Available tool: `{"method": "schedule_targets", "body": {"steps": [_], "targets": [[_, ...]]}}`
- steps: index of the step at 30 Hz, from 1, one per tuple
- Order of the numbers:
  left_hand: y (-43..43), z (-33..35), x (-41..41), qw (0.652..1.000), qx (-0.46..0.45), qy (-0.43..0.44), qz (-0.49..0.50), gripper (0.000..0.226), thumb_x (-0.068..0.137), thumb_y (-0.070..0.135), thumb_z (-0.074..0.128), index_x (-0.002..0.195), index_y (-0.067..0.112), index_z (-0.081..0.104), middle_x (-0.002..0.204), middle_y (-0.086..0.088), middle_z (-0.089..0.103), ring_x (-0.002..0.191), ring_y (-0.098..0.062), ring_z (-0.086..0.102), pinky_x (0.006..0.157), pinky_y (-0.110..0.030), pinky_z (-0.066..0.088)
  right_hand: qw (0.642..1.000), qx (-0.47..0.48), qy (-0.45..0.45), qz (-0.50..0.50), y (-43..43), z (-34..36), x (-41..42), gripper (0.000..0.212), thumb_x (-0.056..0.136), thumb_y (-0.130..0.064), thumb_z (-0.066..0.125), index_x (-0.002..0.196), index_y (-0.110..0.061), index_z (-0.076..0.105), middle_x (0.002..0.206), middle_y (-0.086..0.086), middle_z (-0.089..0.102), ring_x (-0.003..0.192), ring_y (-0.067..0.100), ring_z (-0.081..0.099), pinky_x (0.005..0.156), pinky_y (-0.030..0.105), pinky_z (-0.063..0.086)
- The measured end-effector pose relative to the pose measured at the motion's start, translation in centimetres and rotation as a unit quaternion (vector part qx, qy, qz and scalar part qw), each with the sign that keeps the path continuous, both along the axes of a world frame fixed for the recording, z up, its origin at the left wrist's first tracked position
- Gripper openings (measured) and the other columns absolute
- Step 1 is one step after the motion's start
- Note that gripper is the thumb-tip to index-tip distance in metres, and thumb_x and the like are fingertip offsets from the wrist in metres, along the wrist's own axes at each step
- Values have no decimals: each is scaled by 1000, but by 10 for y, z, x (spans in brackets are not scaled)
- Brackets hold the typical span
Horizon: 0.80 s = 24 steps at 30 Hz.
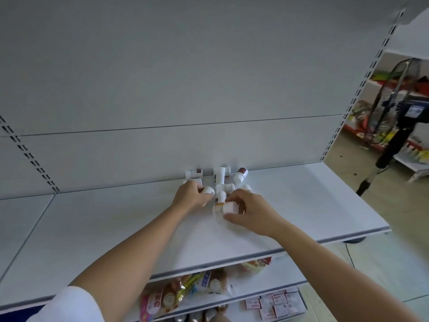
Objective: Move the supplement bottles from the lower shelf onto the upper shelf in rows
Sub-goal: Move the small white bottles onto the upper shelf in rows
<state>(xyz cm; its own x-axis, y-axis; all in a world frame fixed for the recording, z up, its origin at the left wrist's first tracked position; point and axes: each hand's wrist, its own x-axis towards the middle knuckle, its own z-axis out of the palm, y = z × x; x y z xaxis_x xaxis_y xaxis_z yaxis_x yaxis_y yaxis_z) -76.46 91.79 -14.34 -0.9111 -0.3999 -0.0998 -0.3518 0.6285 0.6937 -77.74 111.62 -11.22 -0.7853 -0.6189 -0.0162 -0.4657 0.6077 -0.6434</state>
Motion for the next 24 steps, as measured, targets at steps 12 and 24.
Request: {"method": "schedule_targets", "body": {"steps": [12, 24], "targets": [[10, 180, 152, 914, 344, 211, -39, 25, 72, 6, 81, 93, 18, 73, 89, 1, 74, 83, -15, 66, 68, -19, 53, 704, -521, -471, -103, 1, 169, 92, 31, 95, -14, 38, 114, -3, 61, 81, 11, 60, 83, 28, 63, 78, 40, 55], [49, 344, 246, 866, 412, 204, -195, 28, 72, 19, 52, 96, 13, 64, 80, -4, 72, 63, -13, 56, 54, -23, 38, 801, -514, -300, -59, 25, 319, 197, 8, 90, -9, 46, 96, -10, 51, 70, 6, 53, 53, 16, 45, 41, 22, 31]]}}
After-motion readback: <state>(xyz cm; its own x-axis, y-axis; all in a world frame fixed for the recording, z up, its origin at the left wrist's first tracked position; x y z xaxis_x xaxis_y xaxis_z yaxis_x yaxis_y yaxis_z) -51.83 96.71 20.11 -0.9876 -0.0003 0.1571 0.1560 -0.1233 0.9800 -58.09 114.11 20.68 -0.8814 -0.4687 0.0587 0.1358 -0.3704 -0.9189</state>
